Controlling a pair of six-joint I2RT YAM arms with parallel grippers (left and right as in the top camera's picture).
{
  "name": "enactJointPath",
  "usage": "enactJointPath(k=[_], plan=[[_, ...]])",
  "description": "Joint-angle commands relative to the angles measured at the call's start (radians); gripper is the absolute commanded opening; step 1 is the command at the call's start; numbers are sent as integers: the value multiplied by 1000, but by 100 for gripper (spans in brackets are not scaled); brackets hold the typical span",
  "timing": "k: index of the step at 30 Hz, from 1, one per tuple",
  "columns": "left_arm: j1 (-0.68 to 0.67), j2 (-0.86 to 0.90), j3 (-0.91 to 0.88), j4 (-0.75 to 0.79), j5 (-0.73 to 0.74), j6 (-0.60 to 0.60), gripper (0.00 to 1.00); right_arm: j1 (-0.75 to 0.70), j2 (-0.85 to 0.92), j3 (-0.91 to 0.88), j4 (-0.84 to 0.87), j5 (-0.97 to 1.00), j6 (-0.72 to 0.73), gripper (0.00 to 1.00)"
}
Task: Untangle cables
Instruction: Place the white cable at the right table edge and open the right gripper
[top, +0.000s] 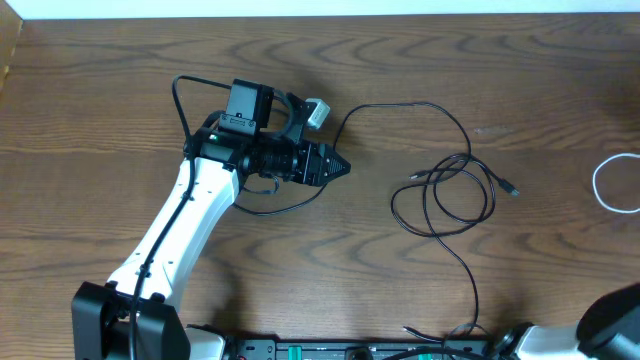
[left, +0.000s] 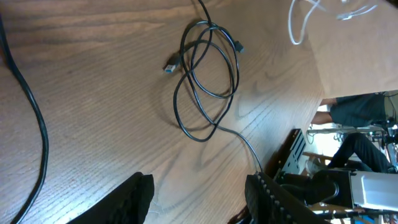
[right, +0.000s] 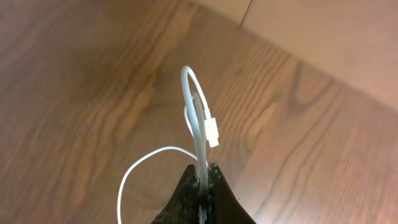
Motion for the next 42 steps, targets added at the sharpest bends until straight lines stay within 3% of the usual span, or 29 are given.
enactJointPath(k=[1, 12, 14, 19, 23, 28, 36, 42], plan=[[3, -20, -5, -13, -6, 17, 53, -55, 69, 13, 5, -141, -5, 1], [3, -20, -5, -23, -6, 17, 52, -175, 203, 13, 46, -328, -24, 1], [3, -20, -5, -23, -6, 17, 52, -184, 208, 13, 50, -356, -24, 8], [3, -20, -5, -23, -6, 17, 52, -185, 207, 13, 56, -384, -31, 37], [3, -20, -5, -23, -6, 17, 52, -161, 207, 13, 78, -512, -52, 44], [3, -20, -5, -23, -6, 18, 52, -66, 206, 13, 66, -686, -159, 48], [3, -20, -5, -23, -7, 17, 52, 202, 206, 13, -132, -715, -407, 57], [3, -20, -5, -28, -52, 17, 52, 355, 206, 13, -276, -713, -485, 64]])
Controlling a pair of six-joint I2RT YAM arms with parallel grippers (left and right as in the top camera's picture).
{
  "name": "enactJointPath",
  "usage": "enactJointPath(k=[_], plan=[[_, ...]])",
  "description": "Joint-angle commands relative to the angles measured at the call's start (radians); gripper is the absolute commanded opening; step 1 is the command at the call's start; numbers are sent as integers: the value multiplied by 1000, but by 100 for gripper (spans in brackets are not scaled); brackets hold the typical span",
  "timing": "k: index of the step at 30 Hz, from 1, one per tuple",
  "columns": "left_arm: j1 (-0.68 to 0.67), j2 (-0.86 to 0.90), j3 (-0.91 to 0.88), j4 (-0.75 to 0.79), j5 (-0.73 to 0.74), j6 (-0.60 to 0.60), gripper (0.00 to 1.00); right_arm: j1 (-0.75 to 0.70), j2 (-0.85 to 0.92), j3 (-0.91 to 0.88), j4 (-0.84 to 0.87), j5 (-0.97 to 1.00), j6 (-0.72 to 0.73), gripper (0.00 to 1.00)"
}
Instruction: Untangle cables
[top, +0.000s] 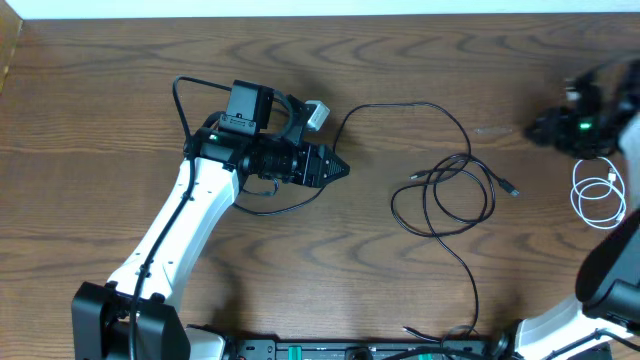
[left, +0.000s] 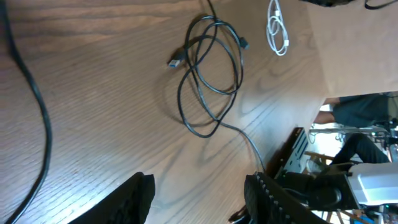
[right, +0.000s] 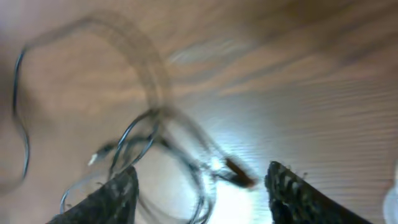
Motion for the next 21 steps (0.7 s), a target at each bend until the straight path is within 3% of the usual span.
enactJointPath(k=[1, 9, 18, 21], plan=[[3, -20, -5, -9, -44, 17, 52, 77, 2, 12, -57, -17, -89, 65], [3, -20, -5, -28, -81, 17, 51, 279, 2, 11, -209, 68, 1, 66], [3, -20, -5, -133, -540, -31, 51, 514, 3, 8, -229, 148, 114, 66], [3, -20, -5, -147, -622, -64, 51, 575, 4, 6, -219, 180, 219, 66]])
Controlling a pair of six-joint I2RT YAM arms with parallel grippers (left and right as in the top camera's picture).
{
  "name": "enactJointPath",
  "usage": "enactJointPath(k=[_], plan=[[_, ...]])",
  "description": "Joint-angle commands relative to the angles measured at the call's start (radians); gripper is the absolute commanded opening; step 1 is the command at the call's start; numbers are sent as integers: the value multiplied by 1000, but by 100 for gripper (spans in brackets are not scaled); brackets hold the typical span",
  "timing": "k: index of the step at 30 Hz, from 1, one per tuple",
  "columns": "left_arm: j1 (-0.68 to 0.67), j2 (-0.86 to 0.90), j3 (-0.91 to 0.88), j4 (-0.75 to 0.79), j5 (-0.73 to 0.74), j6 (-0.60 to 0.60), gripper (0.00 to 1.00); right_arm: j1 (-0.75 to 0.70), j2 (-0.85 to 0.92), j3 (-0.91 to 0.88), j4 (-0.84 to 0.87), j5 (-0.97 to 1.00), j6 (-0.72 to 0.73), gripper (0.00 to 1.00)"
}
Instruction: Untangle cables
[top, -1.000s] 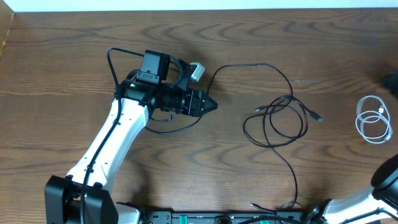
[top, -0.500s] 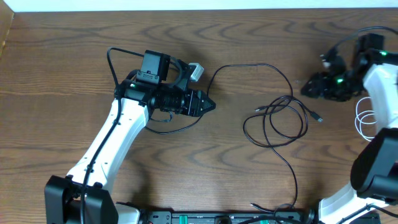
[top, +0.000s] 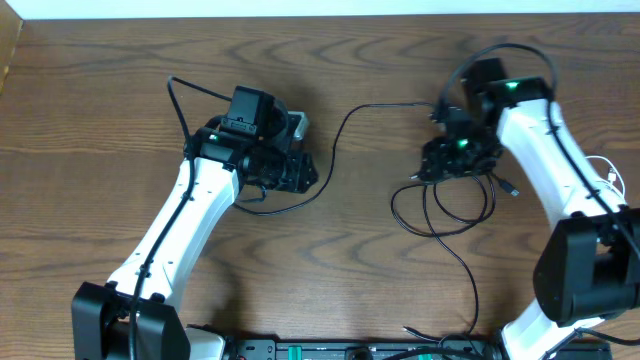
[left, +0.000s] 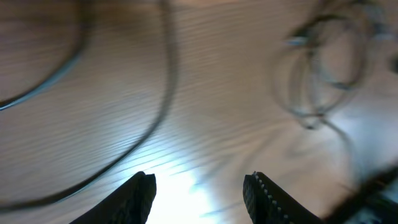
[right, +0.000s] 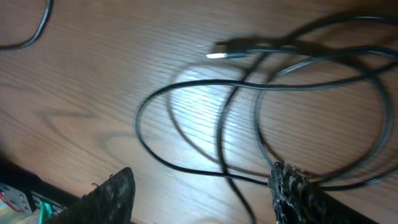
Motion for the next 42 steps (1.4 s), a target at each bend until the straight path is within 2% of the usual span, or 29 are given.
enactJointPath(k=[1, 8, 14, 19, 26, 33, 34, 36, 37, 38, 42], plan=[[3, -20, -5, -14, -207, -46, 51, 68, 4, 3, 6, 85, 194, 66], [3, -20, -5, -14, -206, -46, 51, 183, 4, -50, 55, 216, 650, 65], [3, -20, -5, -14, -206, -46, 51, 302, 4, -148, 192, 290, 849, 66], [3, -20, -5, -14, -206, -46, 51, 351, 4, -201, 263, 354, 921, 65], [3, -20, -5, -14, -206, -46, 51, 372, 4, -289, 369, 376, 991, 56], [3, -20, -5, -14, -198, -46, 51, 372, 4, -320, 501, 391, 991, 42], [3, -20, -5, -14, -198, -46, 51, 372, 4, -319, 520, 391, 988, 35], [3, -20, -5, -14, -198, -46, 51, 372, 4, -319, 546, 391, 987, 10], [3, -20, -5, -14, -198, -46, 51, 370, 4, -317, 558, 390, 981, 4], [3, -20, -5, -14, -198, -46, 51, 368, 2, -311, 567, 390, 968, 1], [3, -20, -5, -14, -198, -46, 51, 320, -34, -201, 537, 360, 826, 1]])
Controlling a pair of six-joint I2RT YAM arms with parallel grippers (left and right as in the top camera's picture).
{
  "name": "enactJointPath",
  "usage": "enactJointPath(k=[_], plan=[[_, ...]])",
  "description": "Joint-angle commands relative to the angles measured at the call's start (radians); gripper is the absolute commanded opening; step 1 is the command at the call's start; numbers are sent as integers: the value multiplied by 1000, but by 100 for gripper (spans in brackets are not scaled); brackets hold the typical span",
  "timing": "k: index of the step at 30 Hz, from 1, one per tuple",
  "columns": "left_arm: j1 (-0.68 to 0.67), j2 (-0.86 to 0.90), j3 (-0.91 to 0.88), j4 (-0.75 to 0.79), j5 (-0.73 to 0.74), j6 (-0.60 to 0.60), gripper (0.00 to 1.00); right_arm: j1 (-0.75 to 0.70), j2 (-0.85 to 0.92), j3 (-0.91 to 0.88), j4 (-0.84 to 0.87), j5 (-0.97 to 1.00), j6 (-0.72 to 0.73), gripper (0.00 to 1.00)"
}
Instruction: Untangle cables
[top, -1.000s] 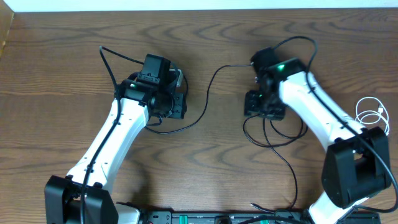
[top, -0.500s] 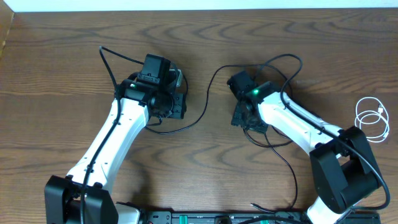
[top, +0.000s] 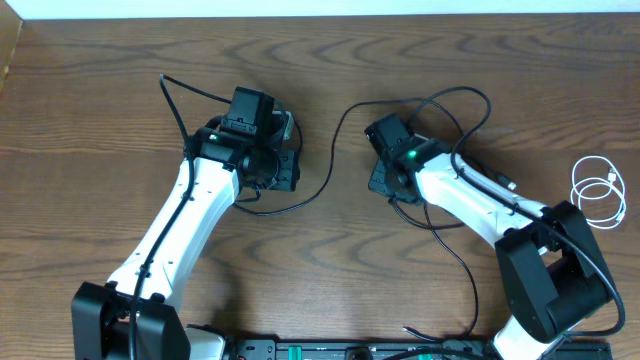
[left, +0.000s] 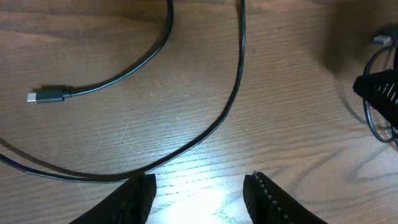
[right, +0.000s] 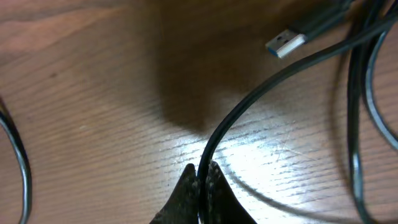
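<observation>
A long black cable runs from under my left arm to a tangle of loops at mid-right. My right gripper is shut on one strand of it low over the table, at the tangle's left side; a USB-A plug lies just beyond. My left gripper points down with its fingers open and empty, above a curve of the cable and a USB-C plug.
A white cable lies coiled near the right edge of the wooden table. The black tangle trails a strand toward the front edge. My right arm lies across part of the loops.
My right gripper was open above the tangle's upper part; now it sits further left and is shut on a black strand. My left gripper shifted slightly left and is still open.
At first my right gripper held the white cable off to the right. Then the white cable lay coiled by the right edge and the gripper was open. It then stood open over the black tangle, and now grips a strand. My left gripper turned from sideways to downward, open throughout.
</observation>
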Motion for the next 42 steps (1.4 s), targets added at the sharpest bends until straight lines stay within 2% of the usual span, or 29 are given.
enactJointPath(k=[1, 4, 10, 15, 22, 28, 36, 39, 42], plan=[[3, -20, -5, -1, -10, -9, 51, -55, -49, 143, -41, -15, -144, 1], [3, -20, -5, 2, -10, -9, 51, -114, -83, 330, -145, -54, -255, 1], [3, -20, -5, 3, -10, -9, 51, -244, -102, 762, -345, -131, -382, 1], [3, -20, -5, 10, -10, -9, 51, -320, -102, 953, -372, -291, -477, 1], [3, -20, -5, 8, -10, -9, 51, -397, -106, 1034, -337, -213, -516, 1], [3, -20, -5, 10, -10, -9, 51, -502, -106, 1178, -389, 90, -516, 1], [3, -20, -5, 14, -10, -9, 51, -765, -106, 1277, -554, 363, -489, 1], [3, -20, -5, 14, -10, -9, 51, -886, -101, 1276, -638, 444, -397, 1], [3, -20, -5, 14, -10, -9, 51, -1000, -92, 1276, -697, 426, -307, 1]])
